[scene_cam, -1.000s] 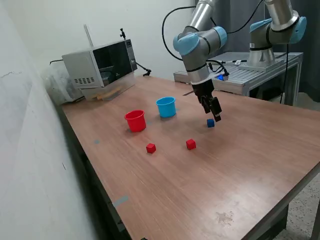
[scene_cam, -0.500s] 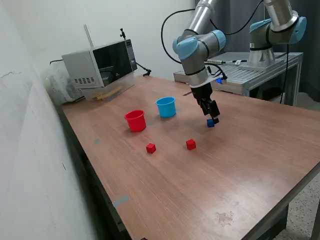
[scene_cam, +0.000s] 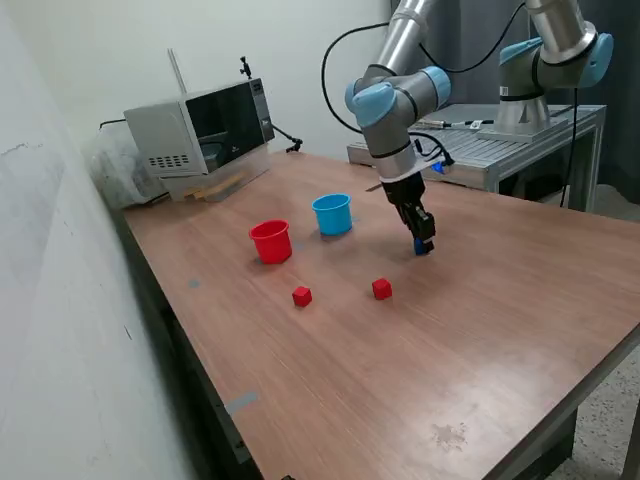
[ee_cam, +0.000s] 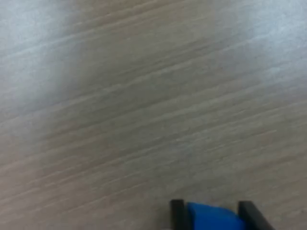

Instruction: Place red objects in the red bin, and blue objects in the blue bin.

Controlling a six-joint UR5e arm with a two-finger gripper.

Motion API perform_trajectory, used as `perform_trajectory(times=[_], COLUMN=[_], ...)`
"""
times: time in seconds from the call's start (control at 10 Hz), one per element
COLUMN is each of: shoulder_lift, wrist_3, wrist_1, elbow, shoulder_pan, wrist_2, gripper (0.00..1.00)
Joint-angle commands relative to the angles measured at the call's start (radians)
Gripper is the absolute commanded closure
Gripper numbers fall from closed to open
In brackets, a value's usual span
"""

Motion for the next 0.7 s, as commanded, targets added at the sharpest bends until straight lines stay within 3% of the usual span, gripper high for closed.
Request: perform_trajectory(times=[0.0, 0.1, 0.3, 0.5, 0.6], shoulder_lift=[-0.012, -0.037, -0.084, -0.147, -0.169], wrist_3=[-0.006, -0.018, -0.023, -0.027, -0.065], wrist_1=[0.002, 0.011, 0.012, 0.012, 0.012], elbow=[-0.025, -0.037, -0.045, -0.045, -0.048], shoulder_pan=[0.000, 0.000, -0.003, -0.136, -0.193], wrist_2=[-0.009, -0.029, -0.034, -0.095, -0.103], gripper=[1.00, 1.00, 1.00, 1.00, 1.00])
